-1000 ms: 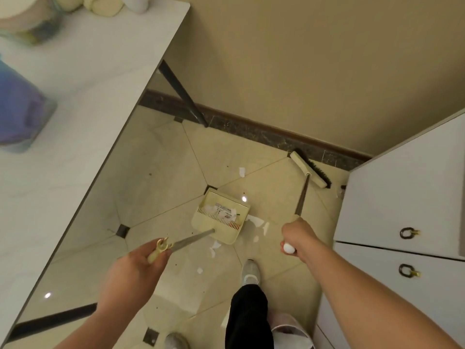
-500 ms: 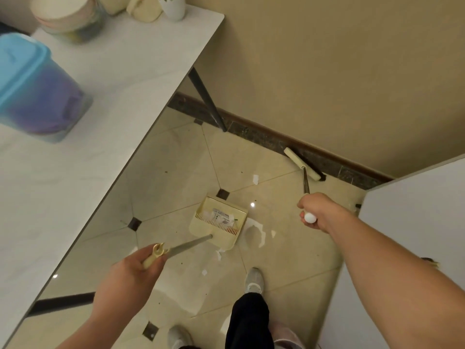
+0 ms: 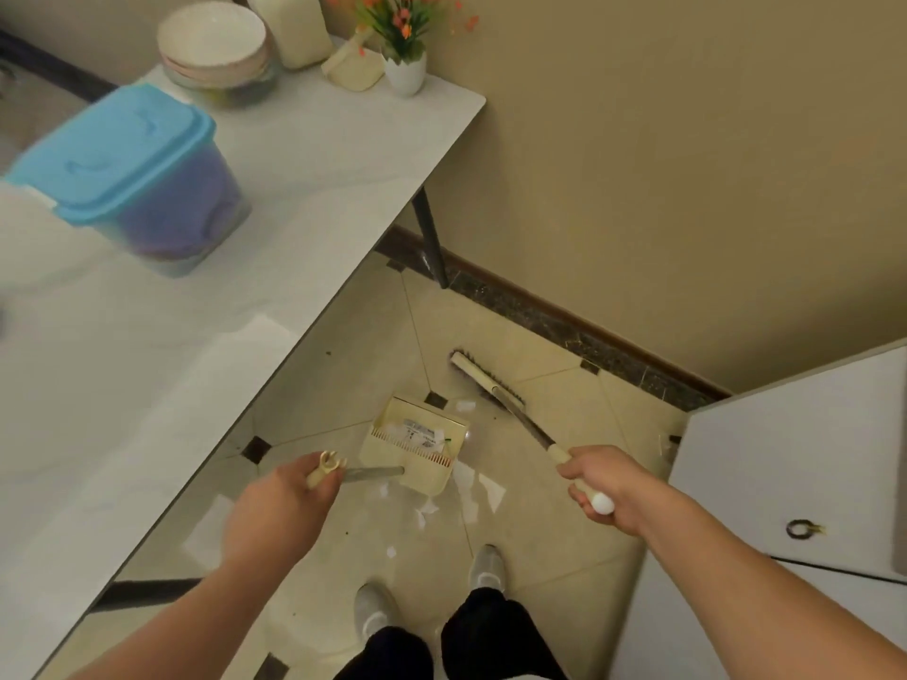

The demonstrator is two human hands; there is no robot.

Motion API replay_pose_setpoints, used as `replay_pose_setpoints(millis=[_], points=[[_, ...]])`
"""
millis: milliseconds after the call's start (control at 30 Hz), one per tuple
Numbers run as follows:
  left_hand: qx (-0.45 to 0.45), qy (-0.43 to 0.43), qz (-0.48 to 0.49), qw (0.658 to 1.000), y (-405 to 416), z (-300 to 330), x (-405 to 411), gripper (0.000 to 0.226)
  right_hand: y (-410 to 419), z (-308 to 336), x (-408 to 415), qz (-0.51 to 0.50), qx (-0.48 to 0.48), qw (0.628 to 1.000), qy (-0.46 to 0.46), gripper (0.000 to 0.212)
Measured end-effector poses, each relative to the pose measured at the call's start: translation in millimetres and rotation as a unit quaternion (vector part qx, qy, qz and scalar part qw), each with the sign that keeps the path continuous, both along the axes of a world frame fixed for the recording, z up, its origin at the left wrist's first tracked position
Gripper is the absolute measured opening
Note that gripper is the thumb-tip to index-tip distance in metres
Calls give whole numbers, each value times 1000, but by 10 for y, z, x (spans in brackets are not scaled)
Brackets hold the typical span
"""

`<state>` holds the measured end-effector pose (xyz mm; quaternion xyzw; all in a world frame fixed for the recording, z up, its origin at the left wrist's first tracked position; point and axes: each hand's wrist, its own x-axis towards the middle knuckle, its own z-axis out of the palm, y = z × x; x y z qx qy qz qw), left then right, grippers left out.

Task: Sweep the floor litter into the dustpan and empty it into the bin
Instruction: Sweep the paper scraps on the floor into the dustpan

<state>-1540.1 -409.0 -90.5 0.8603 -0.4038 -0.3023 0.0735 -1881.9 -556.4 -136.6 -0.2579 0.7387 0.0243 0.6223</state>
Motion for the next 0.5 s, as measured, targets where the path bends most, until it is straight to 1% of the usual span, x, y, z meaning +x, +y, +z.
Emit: replay_pose_setpoints(millis=[100,200,333,433,500], points=[[-2,-13,-1,1000,-80,-65,174,35,-109,159,207,18,-40,999,-13,15],[-2,-15,13,1000,-194,-104,282,30,-407,87,500,62,-79,995,-5,15],[-1,-26,49,998,-501,-265,351,30,-1199,-336,863,115,-109,987,28,20],[8,-48,66,997,-797,-467,316,28,-1691,-743,1050,173,-94,979,46,22],[18,-66,60,996,-1023,-645,275,30,-1776,-873,1104,208,-73,974,54,19]])
